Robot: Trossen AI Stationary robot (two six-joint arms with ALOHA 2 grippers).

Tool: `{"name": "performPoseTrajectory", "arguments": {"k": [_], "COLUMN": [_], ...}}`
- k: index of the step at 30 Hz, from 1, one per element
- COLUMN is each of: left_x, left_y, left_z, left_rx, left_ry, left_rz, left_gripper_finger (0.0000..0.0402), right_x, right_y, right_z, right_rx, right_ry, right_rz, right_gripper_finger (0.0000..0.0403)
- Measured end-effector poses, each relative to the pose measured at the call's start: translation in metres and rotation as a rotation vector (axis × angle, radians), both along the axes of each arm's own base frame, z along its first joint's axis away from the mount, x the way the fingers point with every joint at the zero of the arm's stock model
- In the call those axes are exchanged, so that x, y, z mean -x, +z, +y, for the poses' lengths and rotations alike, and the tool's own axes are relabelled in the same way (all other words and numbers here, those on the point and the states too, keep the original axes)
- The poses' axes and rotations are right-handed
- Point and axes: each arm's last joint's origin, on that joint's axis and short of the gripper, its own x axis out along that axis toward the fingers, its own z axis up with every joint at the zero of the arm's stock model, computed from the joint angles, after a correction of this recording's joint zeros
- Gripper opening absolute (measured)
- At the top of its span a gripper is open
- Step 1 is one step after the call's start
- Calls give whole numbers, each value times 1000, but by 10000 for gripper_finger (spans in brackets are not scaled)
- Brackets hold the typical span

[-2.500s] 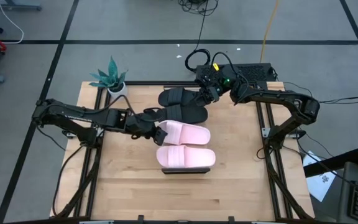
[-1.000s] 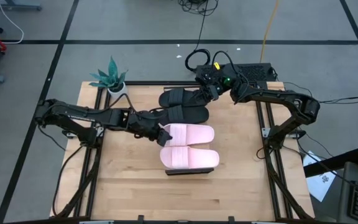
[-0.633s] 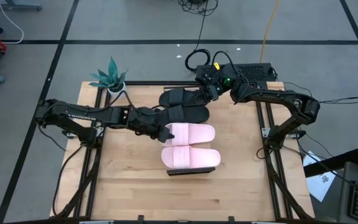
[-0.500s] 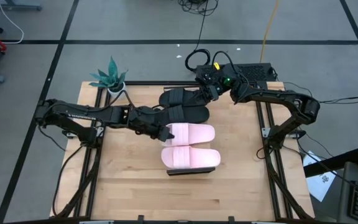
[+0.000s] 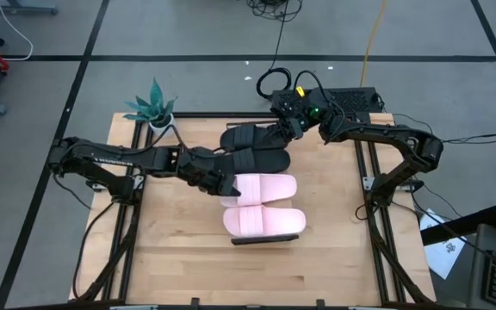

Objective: Pick and place slides into the shelf
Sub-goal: Adjust the white slides on the shelf

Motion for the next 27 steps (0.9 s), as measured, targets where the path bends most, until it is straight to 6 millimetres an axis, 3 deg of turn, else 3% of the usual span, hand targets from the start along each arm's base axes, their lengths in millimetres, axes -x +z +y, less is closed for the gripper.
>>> {"name": "performPoseTrajectory", "arguments": {"k": [19, 27], "left_x": [3, -1], "left_y": [-11, -27], "left_z": [18, 18], "left_rx": [92, 170], "left_ry": [-4, -12], "left_rz": [56, -74], "left_gripper_finger": [0, 0], "right_x": [0, 0], "right_y": [0, 0], "right_z": [0, -1], "right_rx": [0, 0], "right_ry": [1, -2], "right_rz": [0, 0], "right_gripper_finger": [73, 73]}}
